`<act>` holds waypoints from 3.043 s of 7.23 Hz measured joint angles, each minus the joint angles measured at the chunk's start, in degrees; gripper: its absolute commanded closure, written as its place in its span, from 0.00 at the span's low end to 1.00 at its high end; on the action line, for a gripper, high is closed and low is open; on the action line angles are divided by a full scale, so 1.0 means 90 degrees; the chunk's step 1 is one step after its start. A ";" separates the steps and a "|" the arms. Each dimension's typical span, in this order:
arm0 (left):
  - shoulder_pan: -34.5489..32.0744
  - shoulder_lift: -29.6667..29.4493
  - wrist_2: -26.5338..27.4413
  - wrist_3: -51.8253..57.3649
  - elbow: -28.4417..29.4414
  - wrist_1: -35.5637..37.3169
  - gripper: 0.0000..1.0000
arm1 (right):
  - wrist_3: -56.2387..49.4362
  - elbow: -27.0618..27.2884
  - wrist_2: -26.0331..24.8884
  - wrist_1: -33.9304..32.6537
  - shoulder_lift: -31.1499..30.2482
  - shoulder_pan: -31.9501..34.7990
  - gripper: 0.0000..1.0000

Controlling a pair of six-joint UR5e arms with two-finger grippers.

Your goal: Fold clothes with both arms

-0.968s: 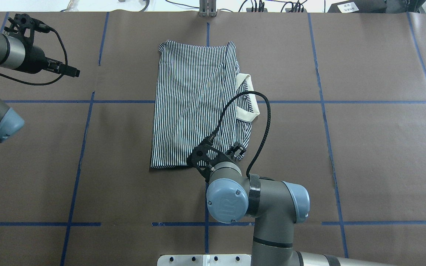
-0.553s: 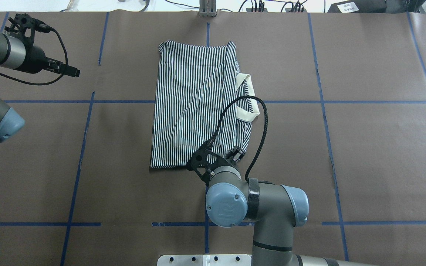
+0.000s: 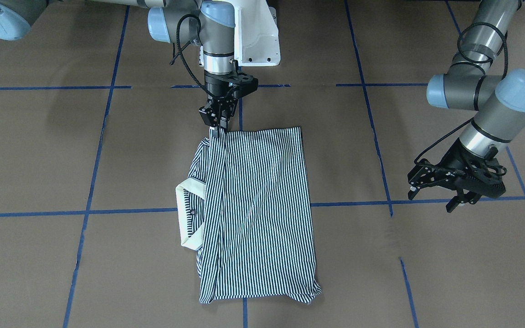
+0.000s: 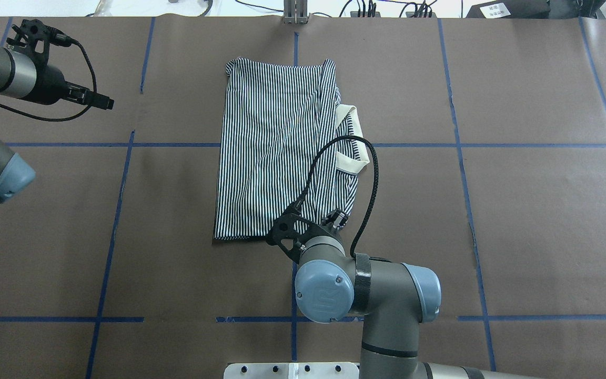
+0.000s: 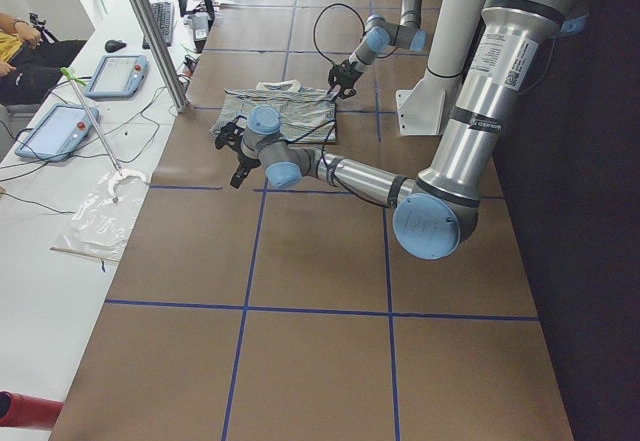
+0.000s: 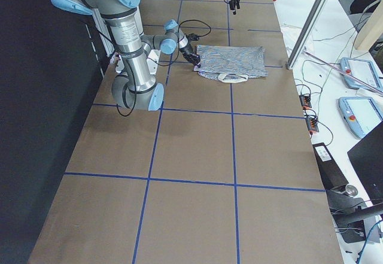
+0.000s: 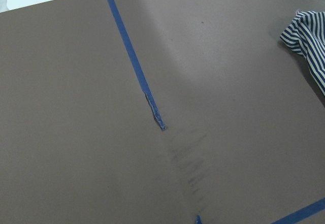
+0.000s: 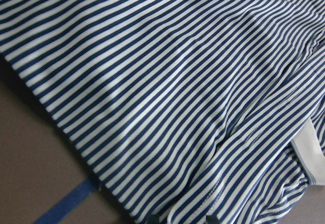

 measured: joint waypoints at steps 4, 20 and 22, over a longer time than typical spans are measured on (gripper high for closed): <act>0.0003 0.0009 0.0012 0.0000 0.0000 -0.0001 0.00 | -0.0059 0.0231 0.0017 0.0021 -0.0126 0.0062 1.00; 0.0094 -0.0006 0.0037 -0.0068 0.0007 -0.0059 0.00 | 0.2324 0.0419 0.1135 0.0020 -0.0598 0.0741 0.03; 0.0124 -0.0004 0.0039 -0.0068 0.0009 -0.0064 0.00 | 0.2316 0.0360 0.1195 0.0005 -0.0610 0.0697 0.05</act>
